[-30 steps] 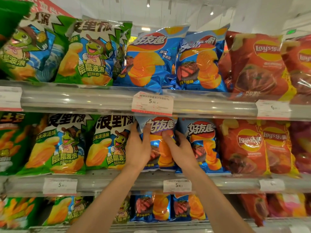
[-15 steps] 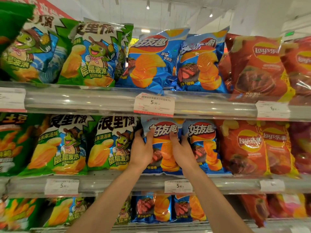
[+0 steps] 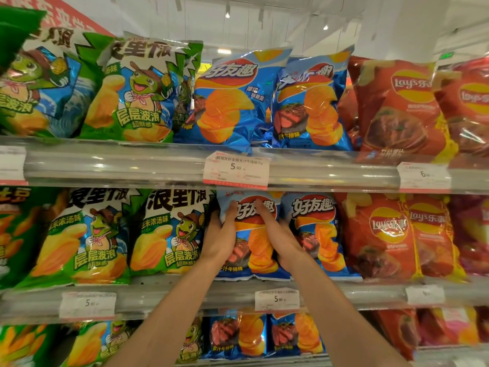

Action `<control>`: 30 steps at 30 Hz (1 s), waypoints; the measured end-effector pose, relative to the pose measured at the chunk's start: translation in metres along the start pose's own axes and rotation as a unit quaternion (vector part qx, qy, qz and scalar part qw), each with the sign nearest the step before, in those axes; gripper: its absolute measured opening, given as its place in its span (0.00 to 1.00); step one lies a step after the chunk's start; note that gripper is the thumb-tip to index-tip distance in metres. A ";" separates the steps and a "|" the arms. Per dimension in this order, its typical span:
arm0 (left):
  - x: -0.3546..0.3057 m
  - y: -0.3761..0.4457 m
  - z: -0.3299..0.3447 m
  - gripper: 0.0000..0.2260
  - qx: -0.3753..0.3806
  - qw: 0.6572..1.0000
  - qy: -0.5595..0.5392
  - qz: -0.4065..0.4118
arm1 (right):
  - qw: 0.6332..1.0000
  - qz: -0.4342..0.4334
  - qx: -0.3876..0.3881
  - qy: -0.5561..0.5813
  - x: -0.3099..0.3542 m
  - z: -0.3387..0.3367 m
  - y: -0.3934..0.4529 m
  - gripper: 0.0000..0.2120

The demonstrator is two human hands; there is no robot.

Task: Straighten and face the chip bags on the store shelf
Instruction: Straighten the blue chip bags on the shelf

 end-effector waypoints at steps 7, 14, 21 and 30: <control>0.001 0.003 0.002 0.24 0.024 0.999 -0.026 -0.014 | 1.000 0.003 0.004 0.013 -0.007 0.002 0.004 0.51; -0.006 0.005 0.001 0.27 0.029 0.999 -0.033 -0.024 | 1.000 -0.017 0.013 -0.006 0.006 0.004 0.007 0.50; -0.004 0.002 -0.002 0.31 -0.004 1.000 -0.008 0.010 | 0.998 -0.053 -0.004 -0.029 0.008 0.004 -0.002 0.42; -0.006 -0.008 -0.008 0.30 -0.005 0.999 0.047 0.027 | 0.989 -0.084 -0.065 -0.101 0.002 -0.002 0.002 0.49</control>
Point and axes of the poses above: each hand's wrist, its own y-axis towards the middle knuckle, its own z-axis out of the palm, x = y × z, the point moved 6 cm from there along y, towards the middle knuckle, and after that the axes turned 9 degrees about -z, right-handed, at the moved point
